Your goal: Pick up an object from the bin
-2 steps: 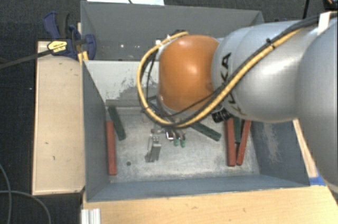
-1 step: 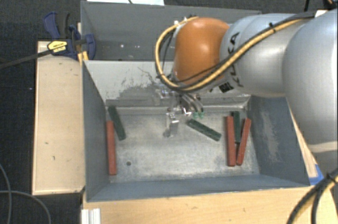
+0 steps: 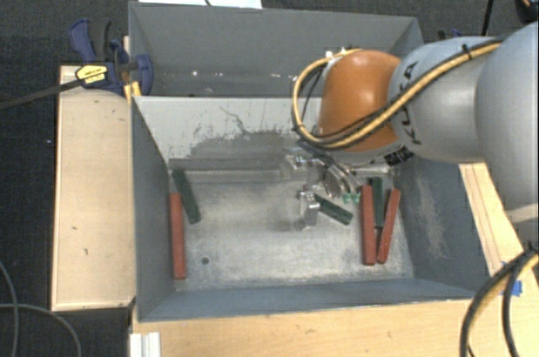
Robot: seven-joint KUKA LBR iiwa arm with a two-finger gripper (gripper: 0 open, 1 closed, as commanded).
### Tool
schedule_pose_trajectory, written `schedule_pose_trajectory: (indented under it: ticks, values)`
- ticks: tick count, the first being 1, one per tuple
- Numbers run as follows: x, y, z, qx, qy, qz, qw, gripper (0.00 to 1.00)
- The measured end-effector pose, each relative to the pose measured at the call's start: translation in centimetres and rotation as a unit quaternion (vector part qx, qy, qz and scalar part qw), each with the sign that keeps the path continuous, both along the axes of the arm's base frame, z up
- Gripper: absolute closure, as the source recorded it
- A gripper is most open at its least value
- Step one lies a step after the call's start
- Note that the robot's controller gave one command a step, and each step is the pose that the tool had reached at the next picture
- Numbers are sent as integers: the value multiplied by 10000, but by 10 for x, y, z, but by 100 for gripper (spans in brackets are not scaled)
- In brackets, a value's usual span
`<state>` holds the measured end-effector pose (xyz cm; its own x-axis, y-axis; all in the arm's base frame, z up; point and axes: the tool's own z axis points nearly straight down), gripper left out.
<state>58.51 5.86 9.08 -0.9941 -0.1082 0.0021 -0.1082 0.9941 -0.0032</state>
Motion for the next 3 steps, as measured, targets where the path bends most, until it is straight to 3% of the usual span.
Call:
schedule_pose_trajectory:
  ticks: [1, 2, 3]
  values:
    - [-32, -85, -21, 5, -4, 652, 9979, 0]
    - [-28, -80, -17, 24, -66, 664, 9978, 100]
    - [-31, -80, -20, 22, -27, 651, 9979, 0]
